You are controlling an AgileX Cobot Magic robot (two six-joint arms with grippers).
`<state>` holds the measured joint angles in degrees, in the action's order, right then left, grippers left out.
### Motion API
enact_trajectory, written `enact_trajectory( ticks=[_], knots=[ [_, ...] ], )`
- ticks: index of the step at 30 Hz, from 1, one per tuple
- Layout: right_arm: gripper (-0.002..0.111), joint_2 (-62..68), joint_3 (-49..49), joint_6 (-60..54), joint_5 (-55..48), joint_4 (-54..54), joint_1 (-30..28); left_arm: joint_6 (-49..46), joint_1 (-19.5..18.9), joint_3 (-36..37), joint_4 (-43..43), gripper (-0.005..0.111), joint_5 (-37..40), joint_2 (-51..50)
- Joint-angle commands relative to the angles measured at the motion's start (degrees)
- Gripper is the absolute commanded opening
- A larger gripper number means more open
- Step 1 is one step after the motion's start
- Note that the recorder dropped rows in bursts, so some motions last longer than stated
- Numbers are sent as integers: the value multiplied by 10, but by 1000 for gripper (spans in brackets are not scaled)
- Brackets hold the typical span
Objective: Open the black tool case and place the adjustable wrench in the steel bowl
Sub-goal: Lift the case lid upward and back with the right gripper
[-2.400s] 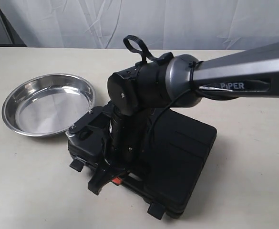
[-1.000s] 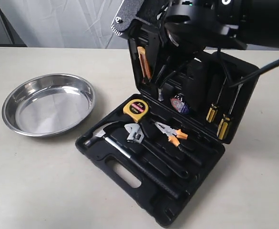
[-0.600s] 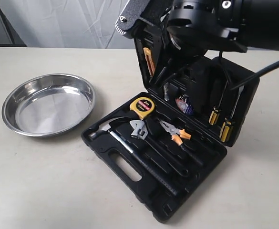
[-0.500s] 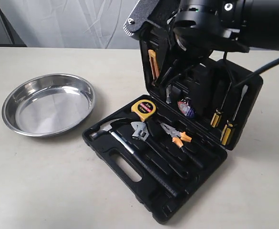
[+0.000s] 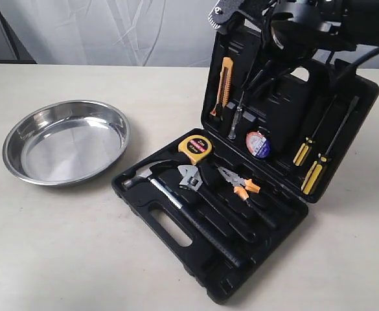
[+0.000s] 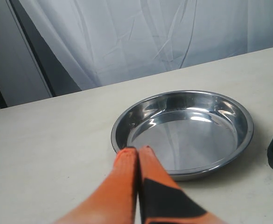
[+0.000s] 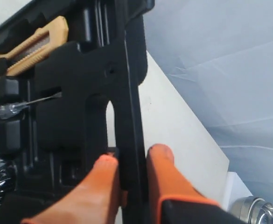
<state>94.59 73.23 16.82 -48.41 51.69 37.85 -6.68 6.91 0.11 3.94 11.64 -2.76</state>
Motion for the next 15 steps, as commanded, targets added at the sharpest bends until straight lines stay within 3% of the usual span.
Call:
enact_trajectory(
  ticks=[1, 11, 15],
  knots=[
    [-1, 6, -3, 13, 16, 8, -30, 2, 0, -1, 0, 0, -5, 4],
    [-1, 7, -3, 75, 70, 74, -58, 2, 0, -1, 0, 0, -5, 4],
    [-1, 11, -3, 86, 64, 2, -58, 2, 0, -1, 0, 0, -5, 4]
  ],
)
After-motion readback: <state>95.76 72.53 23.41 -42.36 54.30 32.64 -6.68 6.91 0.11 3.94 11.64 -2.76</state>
